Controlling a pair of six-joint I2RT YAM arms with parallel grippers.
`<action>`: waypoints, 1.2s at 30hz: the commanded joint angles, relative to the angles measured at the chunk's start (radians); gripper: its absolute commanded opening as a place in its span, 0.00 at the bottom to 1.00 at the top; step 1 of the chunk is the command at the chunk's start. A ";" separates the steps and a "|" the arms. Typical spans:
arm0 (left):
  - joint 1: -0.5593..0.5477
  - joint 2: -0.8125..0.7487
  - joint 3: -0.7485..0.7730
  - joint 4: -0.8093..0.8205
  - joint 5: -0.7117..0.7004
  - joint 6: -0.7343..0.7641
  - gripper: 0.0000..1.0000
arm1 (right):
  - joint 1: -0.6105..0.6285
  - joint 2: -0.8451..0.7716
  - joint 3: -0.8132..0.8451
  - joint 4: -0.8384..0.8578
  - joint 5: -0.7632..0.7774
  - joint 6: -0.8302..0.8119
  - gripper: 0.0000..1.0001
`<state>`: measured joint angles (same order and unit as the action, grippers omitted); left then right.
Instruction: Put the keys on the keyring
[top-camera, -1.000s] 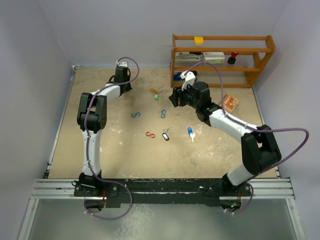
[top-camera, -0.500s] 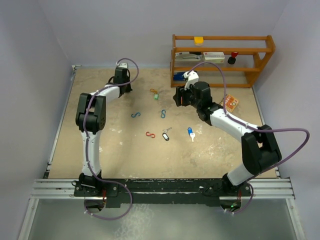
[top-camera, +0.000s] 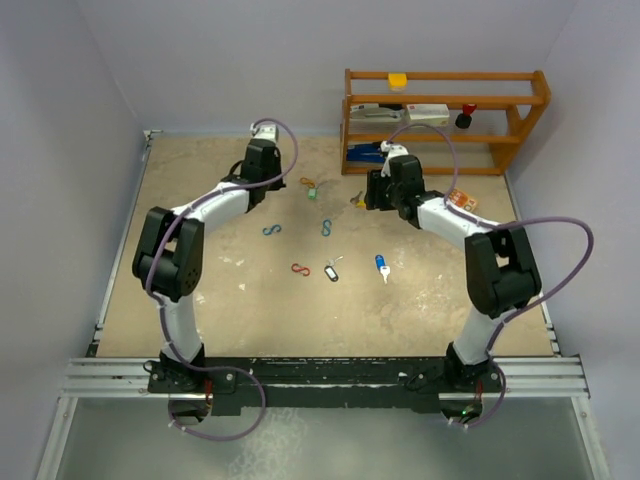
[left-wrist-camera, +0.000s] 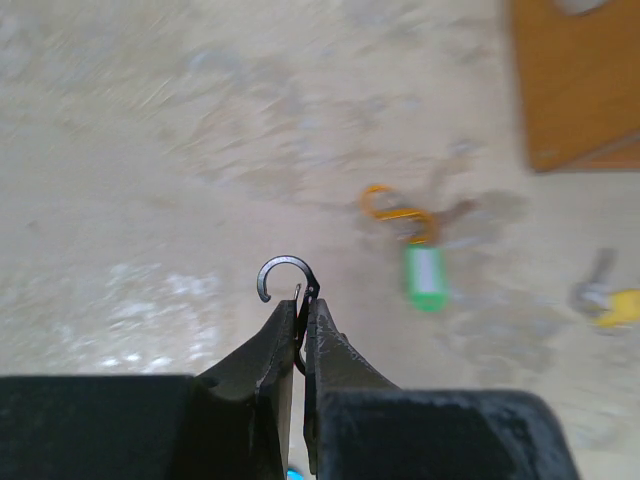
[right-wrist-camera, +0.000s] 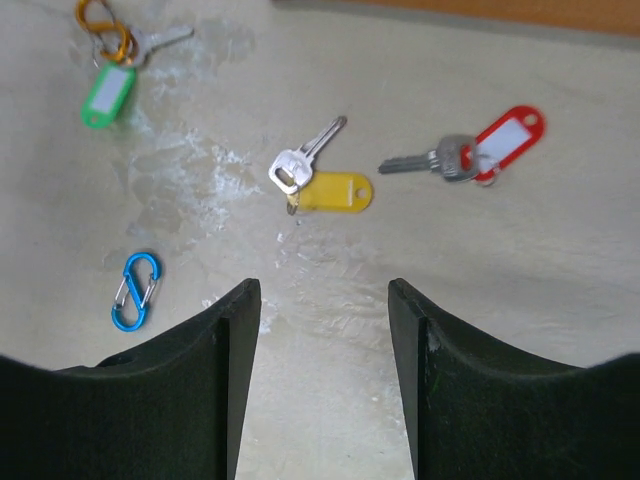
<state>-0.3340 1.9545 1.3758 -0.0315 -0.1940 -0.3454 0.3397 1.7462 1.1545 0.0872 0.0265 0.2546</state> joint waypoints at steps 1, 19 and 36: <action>-0.044 -0.103 -0.003 0.102 -0.026 -0.036 0.00 | 0.005 0.051 0.068 -0.004 -0.076 0.020 0.55; -0.045 -0.163 -0.042 0.113 -0.030 -0.030 0.00 | 0.005 0.305 0.233 0.061 -0.153 0.089 0.43; -0.045 -0.144 -0.039 0.113 -0.032 -0.026 0.00 | 0.005 0.335 0.239 0.073 -0.139 0.095 0.30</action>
<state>-0.3801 1.8473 1.3319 0.0433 -0.2138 -0.3664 0.3412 2.0750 1.3537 0.1337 -0.1047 0.3374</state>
